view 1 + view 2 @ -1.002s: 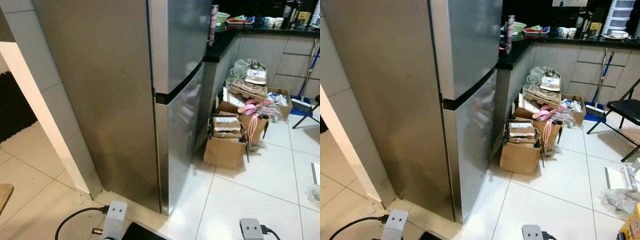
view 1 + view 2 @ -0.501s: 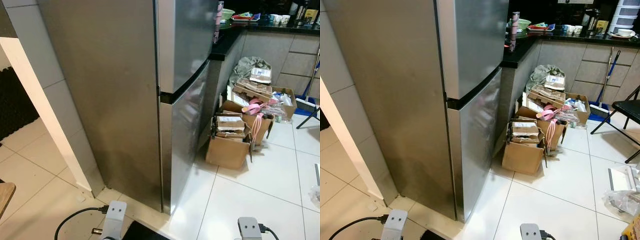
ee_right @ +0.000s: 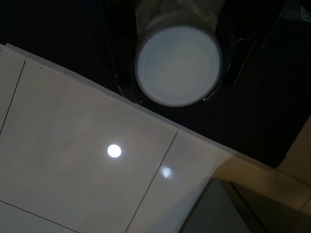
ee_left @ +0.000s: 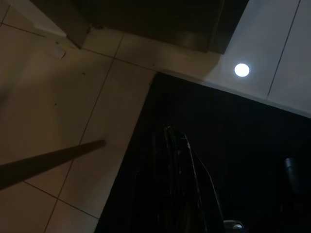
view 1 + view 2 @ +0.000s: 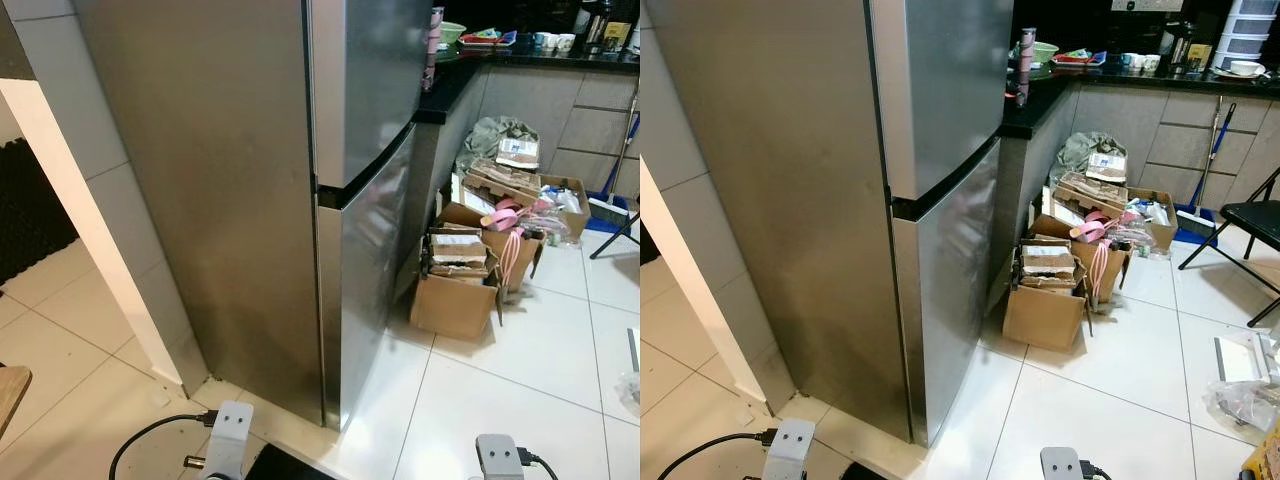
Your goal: Restocking fridge
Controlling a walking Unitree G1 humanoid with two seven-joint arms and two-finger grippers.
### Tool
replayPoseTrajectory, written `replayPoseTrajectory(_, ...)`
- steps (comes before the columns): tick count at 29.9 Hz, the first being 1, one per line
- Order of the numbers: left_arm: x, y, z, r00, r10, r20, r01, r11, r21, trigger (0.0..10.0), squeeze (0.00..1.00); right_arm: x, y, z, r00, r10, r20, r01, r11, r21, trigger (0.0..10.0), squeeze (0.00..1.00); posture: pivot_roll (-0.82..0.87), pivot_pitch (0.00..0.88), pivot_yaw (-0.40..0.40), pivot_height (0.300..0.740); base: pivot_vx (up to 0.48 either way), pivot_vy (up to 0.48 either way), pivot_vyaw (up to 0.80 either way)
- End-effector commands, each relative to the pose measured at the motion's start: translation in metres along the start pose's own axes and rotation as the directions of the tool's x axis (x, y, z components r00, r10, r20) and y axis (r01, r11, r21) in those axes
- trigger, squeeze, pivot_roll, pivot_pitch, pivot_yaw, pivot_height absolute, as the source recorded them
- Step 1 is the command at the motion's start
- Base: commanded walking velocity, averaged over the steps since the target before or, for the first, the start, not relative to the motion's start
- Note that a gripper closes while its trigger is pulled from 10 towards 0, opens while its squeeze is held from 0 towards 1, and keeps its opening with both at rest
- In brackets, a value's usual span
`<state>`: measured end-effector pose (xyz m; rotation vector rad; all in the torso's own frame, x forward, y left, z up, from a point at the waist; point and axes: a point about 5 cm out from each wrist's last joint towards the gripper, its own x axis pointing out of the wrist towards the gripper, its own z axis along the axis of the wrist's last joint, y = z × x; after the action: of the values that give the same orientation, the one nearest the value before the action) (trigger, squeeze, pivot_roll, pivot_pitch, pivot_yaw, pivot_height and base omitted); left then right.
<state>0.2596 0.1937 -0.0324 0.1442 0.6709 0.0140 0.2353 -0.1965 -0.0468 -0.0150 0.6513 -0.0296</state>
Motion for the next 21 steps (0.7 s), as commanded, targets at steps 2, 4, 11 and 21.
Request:
replayPoseTrajectory(2,-0.0006,0.0008,-0.0013,1.000,0.009,0.005,-0.008,1.000,-0.021,10.0,0.00,0.0007,0.0000,0.0026,1.000,0.002,0.009,-0.002,1.000,-0.002,10.0,0.00,-0.03,0.051,0.000,0.740,0.000,0.000,0.00)
replayPoseTrajectory(4,-0.0010,0.0014,-0.0022,1.000,0.013,0.006,-0.013,0.999,-0.032,10.0,0.00,0.0010,-0.0002,0.0032,1.000,0.010,0.007,-0.010,1.000,-0.013,10.0,0.00,-0.03,0.051,-0.006,0.740,0.000,0.000,0.00)
replayPoseTrajectory(11,-0.0021,0.0028,-0.0054,1.000,0.015,0.003,-0.015,1.000,-0.027,10.0,0.00,0.0010,0.0000,0.0035,1.000,0.015,0.007,-0.014,1.000,-0.017,10.0,0.00,-0.03,0.049,-0.008,0.740,0.288,0.000,0.00)
replayPoseTrajectory(21,-0.0018,0.0027,-0.0038,1.000,0.012,0.011,-0.012,1.000,-0.016,10.0,0.00,0.0010,0.0004,0.0033,1.000,0.015,0.007,-0.015,1.000,-0.015,10.0,0.00,-0.03,0.045,-0.004,0.740,0.365,0.000,0.00)
